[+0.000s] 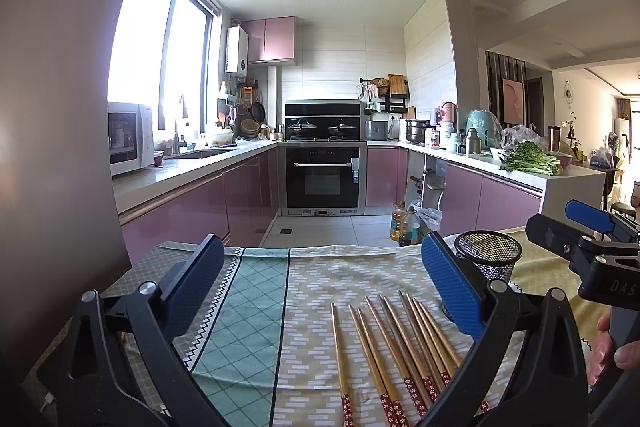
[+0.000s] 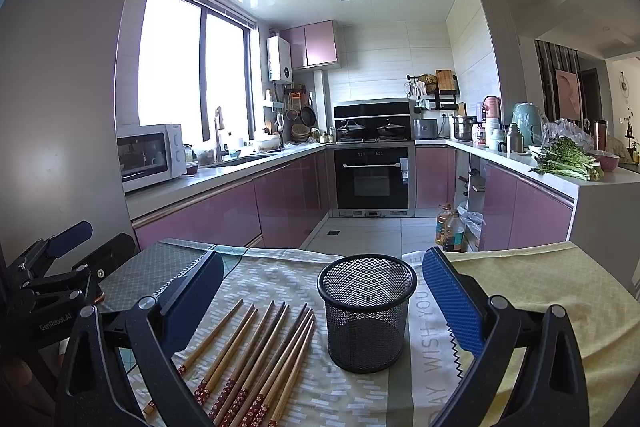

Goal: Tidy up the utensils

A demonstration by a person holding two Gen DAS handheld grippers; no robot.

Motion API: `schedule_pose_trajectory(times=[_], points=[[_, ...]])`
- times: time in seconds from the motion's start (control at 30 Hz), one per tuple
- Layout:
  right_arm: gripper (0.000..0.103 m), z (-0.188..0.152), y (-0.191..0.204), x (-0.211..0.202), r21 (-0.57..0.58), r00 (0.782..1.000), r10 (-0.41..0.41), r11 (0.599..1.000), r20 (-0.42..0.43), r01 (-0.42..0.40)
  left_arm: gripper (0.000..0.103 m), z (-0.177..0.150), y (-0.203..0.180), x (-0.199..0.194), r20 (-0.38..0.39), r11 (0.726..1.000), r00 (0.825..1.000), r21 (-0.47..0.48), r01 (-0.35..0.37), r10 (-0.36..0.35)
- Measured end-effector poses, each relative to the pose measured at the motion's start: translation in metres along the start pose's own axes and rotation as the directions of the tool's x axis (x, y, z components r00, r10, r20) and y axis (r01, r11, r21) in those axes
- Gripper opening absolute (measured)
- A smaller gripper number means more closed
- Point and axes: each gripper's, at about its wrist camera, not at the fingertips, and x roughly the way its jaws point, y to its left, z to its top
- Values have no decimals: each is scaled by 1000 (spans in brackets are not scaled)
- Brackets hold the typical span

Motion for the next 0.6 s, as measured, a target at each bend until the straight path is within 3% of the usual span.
schedule_pose_trajectory(times=[0.6], points=[[96, 0, -1, -2, 7, 1000, 4, 1000, 0, -4, 97, 0, -1, -1, 3, 1000, 1000, 0, -4, 4]])
